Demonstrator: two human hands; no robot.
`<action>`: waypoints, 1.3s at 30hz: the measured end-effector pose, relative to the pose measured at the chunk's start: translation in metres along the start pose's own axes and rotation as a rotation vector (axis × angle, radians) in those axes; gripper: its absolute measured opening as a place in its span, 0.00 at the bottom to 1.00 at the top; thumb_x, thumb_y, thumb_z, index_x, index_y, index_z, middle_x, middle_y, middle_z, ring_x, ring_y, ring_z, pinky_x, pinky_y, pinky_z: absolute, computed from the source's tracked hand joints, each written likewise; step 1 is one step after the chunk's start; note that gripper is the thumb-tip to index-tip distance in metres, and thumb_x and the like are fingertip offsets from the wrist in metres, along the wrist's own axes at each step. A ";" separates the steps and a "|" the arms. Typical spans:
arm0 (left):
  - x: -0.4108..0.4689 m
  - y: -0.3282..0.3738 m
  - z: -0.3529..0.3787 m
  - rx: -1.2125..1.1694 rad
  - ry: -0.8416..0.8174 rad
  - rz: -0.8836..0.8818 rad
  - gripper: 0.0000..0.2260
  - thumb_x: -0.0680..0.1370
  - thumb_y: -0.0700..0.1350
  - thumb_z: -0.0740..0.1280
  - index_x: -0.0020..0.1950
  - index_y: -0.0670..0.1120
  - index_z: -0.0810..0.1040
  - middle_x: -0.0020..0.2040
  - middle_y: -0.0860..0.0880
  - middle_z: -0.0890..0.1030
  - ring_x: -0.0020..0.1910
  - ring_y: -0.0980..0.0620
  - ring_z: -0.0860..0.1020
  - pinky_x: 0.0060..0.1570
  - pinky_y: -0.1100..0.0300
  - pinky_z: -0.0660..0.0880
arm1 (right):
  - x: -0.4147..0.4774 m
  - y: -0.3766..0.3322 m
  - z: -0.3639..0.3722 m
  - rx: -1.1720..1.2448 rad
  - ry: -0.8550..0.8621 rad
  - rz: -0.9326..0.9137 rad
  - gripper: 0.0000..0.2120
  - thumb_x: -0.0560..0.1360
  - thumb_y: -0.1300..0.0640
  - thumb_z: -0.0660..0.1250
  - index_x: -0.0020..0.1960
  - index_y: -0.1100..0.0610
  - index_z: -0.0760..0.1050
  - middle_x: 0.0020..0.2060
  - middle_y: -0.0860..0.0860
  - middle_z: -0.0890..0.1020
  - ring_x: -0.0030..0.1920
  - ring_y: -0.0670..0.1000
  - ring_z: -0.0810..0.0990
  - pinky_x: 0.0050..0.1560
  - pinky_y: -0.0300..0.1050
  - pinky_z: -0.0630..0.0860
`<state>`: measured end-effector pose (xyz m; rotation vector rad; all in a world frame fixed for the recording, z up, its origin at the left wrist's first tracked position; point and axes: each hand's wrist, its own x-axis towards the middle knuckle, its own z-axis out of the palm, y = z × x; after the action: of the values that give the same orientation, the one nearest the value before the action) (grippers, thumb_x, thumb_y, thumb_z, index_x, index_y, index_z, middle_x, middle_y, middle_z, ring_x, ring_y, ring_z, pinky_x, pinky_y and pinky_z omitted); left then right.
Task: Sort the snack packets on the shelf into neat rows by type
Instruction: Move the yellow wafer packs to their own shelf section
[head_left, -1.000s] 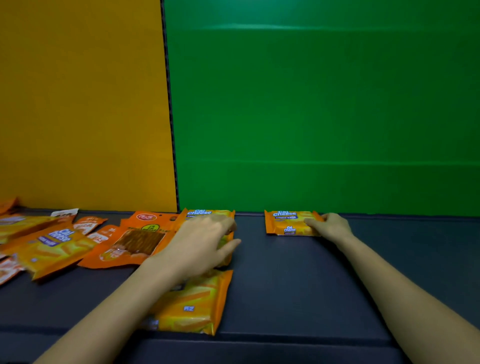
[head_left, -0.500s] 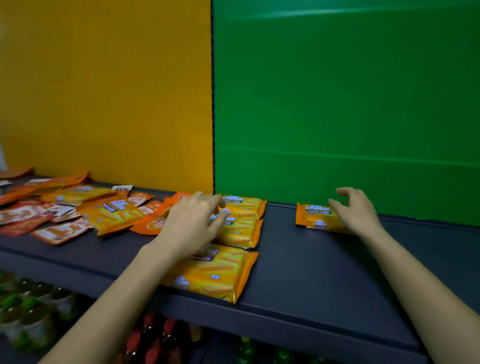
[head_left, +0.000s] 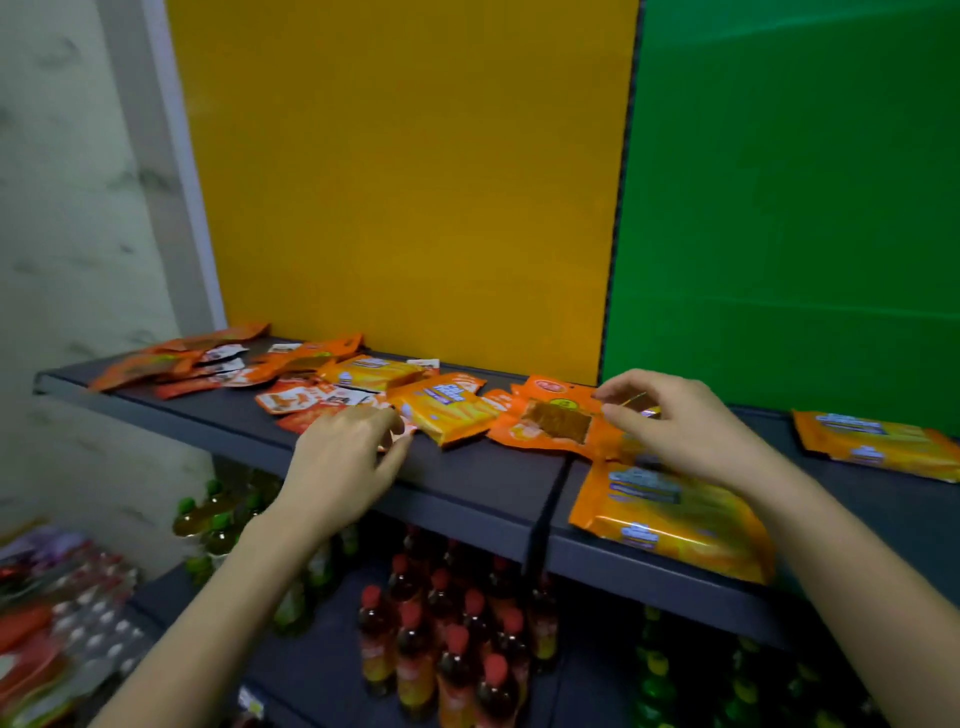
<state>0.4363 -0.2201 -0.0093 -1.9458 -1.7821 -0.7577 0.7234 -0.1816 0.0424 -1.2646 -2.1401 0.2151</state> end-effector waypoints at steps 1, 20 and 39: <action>-0.005 -0.018 -0.005 0.004 0.000 -0.001 0.15 0.73 0.55 0.57 0.47 0.48 0.79 0.43 0.49 0.83 0.45 0.44 0.80 0.39 0.55 0.71 | 0.004 -0.014 0.012 -0.001 -0.008 -0.002 0.09 0.75 0.56 0.65 0.55 0.55 0.78 0.48 0.48 0.81 0.49 0.48 0.78 0.49 0.40 0.70; 0.003 -0.182 0.006 -0.103 -0.023 0.016 0.10 0.77 0.54 0.61 0.50 0.51 0.77 0.47 0.53 0.80 0.50 0.50 0.77 0.42 0.57 0.71 | 0.068 -0.098 0.151 -0.212 -0.082 0.444 0.20 0.74 0.43 0.62 0.60 0.54 0.73 0.56 0.54 0.80 0.60 0.56 0.75 0.58 0.48 0.69; 0.177 -0.218 0.101 -0.080 -0.390 -0.132 0.27 0.75 0.65 0.58 0.53 0.40 0.73 0.51 0.42 0.79 0.49 0.43 0.76 0.43 0.54 0.69 | 0.128 -0.089 0.175 -0.355 -0.015 0.674 0.34 0.72 0.32 0.55 0.67 0.56 0.63 0.62 0.59 0.76 0.62 0.61 0.74 0.57 0.51 0.71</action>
<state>0.2407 0.0048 0.0077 -2.1605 -2.1513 -0.5213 0.5112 -0.0915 0.0001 -2.1715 -1.7344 0.1208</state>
